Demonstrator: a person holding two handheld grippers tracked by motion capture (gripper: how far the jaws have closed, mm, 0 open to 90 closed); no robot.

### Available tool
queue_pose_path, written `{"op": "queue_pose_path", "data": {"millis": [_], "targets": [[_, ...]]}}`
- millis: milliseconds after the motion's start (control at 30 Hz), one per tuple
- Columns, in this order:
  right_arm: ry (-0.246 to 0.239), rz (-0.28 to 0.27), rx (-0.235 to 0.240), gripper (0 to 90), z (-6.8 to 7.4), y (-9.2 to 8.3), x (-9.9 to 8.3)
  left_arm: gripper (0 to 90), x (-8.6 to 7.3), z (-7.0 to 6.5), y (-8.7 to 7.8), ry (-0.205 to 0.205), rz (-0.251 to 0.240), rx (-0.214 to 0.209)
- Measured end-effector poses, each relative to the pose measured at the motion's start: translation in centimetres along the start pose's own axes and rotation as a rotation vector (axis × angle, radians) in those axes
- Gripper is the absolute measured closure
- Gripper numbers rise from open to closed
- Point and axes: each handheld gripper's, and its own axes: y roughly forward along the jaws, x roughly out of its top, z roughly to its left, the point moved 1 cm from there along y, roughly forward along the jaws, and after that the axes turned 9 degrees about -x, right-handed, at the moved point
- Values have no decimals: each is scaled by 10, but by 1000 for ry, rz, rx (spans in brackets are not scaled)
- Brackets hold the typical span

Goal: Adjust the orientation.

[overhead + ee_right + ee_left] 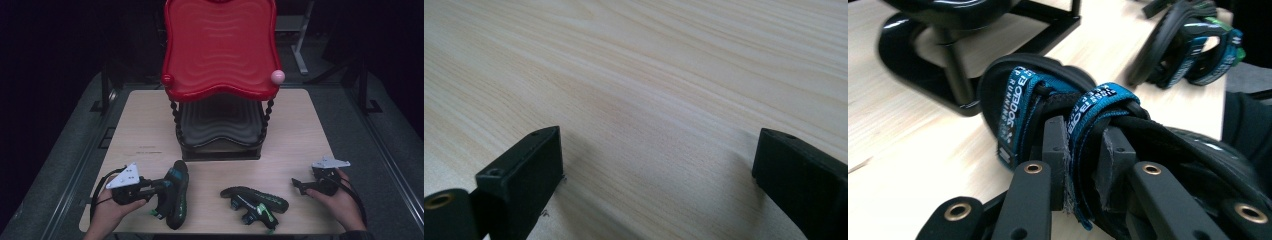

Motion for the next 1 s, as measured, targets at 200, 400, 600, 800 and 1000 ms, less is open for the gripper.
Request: {"op": "queue_pose_path", "data": {"millis": [200, 400, 600, 800, 1000], "targets": [[0, 0, 0, 53, 0, 0, 0, 759, 6, 1, 12, -9, -18, -46], [0, -1, 0, 53, 0, 0, 0, 759, 16, 2, 35, 3, -2, -101], [0, -1, 2, 53, 0, 0, 0, 754, 25, 2, 58, 24, 43, -142], [-1, -1, 2, 53, 0, 0, 0, 739, 28, 0, 71, 31, 66, -178], [-2, -2, 3, 54, 0, 0, 0, 717, 26, 1, 71, 14, 56, -186]]}}
